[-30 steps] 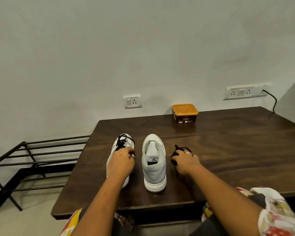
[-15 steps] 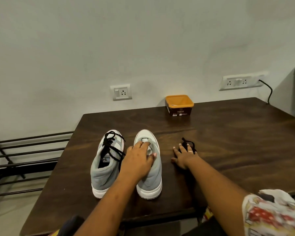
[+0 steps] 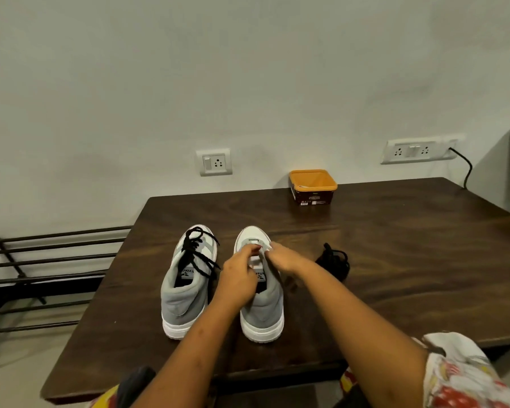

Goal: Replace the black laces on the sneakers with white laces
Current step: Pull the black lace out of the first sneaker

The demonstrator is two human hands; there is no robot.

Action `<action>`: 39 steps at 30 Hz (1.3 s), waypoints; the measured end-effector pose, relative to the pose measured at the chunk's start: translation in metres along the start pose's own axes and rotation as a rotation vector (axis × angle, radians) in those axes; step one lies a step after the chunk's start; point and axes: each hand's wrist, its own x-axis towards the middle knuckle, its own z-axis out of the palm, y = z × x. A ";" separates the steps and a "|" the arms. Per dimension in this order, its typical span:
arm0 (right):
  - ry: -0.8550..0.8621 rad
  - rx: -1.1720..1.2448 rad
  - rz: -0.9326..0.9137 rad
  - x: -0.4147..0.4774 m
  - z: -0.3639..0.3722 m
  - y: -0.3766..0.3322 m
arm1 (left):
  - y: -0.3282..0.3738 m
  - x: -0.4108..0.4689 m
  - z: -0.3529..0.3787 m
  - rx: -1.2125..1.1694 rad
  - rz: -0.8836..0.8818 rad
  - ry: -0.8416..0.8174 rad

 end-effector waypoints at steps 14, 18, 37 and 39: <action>0.293 -0.365 0.130 -0.010 -0.012 0.025 | -0.006 -0.003 -0.055 0.507 -0.278 0.301; 0.331 -0.330 0.191 -0.006 -0.024 0.030 | -0.023 -0.008 -0.057 0.550 -0.427 0.178; 0.075 -0.384 -0.340 -0.061 0.001 -0.023 | -0.006 -0.034 -0.063 0.196 -0.390 -0.243; 0.050 -0.346 -0.360 -0.062 0.002 -0.032 | -0.009 -0.030 -0.069 0.168 -0.374 -0.123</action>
